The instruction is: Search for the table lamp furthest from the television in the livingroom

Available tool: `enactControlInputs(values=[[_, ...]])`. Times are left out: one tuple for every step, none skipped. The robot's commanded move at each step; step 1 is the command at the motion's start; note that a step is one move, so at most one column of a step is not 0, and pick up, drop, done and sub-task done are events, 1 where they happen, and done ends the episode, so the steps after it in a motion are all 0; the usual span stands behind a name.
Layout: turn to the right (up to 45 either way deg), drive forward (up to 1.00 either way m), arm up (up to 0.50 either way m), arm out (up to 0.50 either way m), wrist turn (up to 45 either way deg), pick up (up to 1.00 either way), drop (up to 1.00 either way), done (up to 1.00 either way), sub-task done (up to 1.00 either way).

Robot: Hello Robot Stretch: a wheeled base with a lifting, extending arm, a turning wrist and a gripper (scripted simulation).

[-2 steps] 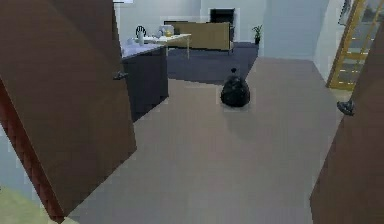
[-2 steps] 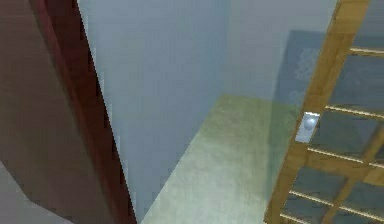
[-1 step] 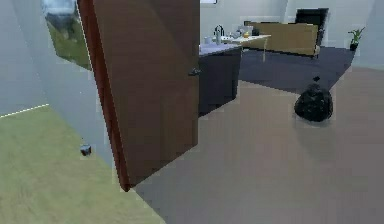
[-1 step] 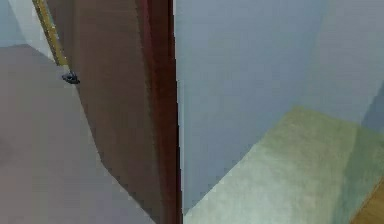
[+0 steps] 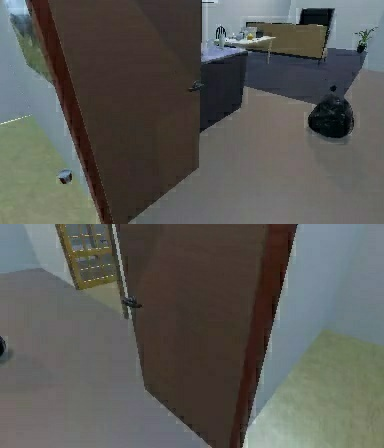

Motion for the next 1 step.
enactControlInputs(values=[[30.0,0.0,0.0,0.0,0.0,0.0,0.0,0.0,0.0]])
